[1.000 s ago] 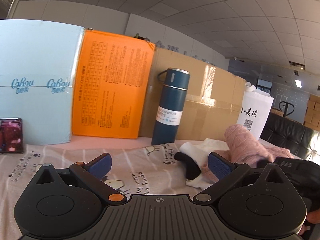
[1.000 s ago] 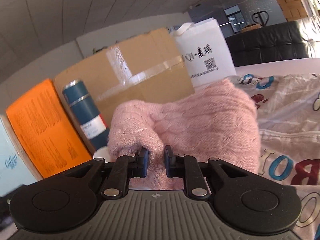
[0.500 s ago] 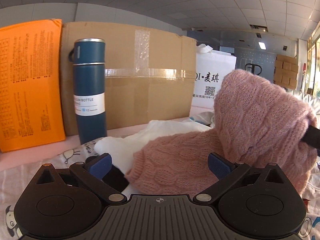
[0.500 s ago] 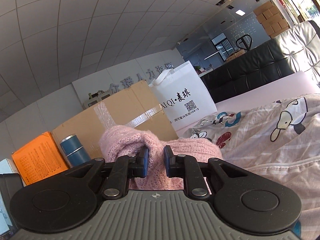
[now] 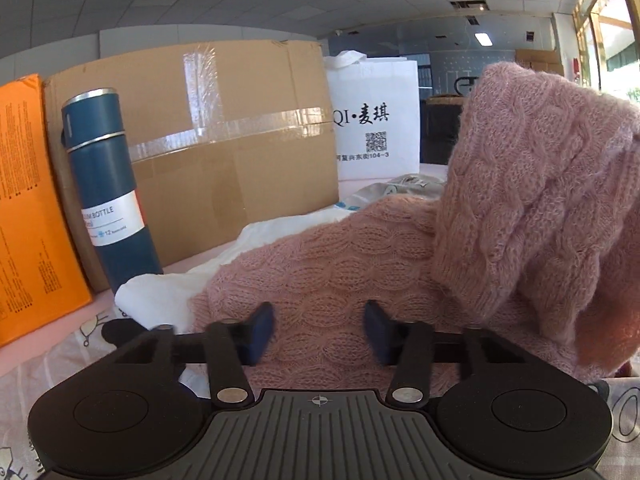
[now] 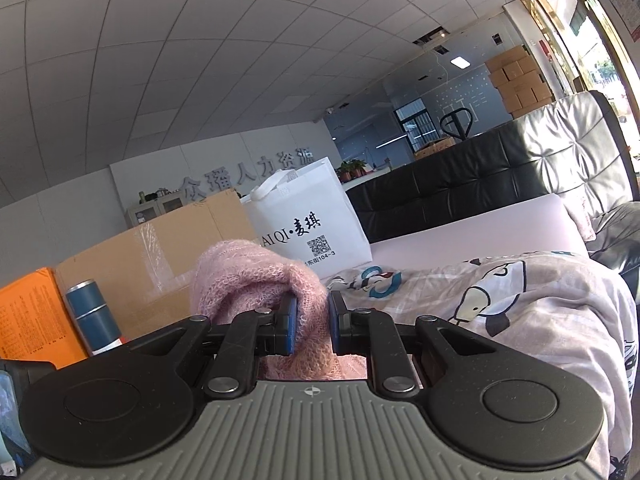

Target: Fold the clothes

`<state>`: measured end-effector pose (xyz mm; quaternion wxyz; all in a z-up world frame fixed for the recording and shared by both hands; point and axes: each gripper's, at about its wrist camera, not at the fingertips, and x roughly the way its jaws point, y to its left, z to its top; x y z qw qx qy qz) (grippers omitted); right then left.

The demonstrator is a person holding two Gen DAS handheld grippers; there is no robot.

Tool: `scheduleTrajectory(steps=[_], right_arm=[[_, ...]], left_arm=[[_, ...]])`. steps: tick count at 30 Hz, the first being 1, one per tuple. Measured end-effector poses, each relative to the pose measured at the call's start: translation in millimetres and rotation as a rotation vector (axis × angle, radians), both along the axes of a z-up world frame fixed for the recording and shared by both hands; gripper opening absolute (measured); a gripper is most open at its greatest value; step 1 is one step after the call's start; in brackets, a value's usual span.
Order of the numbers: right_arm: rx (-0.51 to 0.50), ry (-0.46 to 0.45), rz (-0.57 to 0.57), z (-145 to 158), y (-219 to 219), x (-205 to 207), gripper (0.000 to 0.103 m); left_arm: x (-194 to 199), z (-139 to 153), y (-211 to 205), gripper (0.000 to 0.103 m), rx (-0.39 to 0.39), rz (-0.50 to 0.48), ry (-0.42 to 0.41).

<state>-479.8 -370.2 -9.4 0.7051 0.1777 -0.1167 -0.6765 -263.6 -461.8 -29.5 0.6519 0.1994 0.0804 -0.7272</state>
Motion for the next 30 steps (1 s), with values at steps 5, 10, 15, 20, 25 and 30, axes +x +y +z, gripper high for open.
scheduleTrajectory(steps=[5,10,15,20,25,30], right_arm=[[0.025,0.043,-0.019,-2,3,8,0.015],[0.050,0.076,-0.011,3,12,28,0.014],[0.055,0.069,-0.019,20,33,48,0.013],[0.048,0.047,0.013,36,66,63,0.013],[0.081,0.022,0.066,42,91,77,0.013],[0.142,-0.065,0.089,37,111,80,0.013]], left_arm=[[1,1,8,0.000,-0.007,-0.071,0.034],[16,7,16,0.000,-0.026,-0.123,0.098],[29,22,30,0.000,-0.079,-0.147,0.153],[36,41,52,0.000,-0.154,-0.170,0.177],[52,54,68,0.000,-0.199,-0.154,0.200],[67,64,84,0.000,-0.246,-0.134,0.199]])
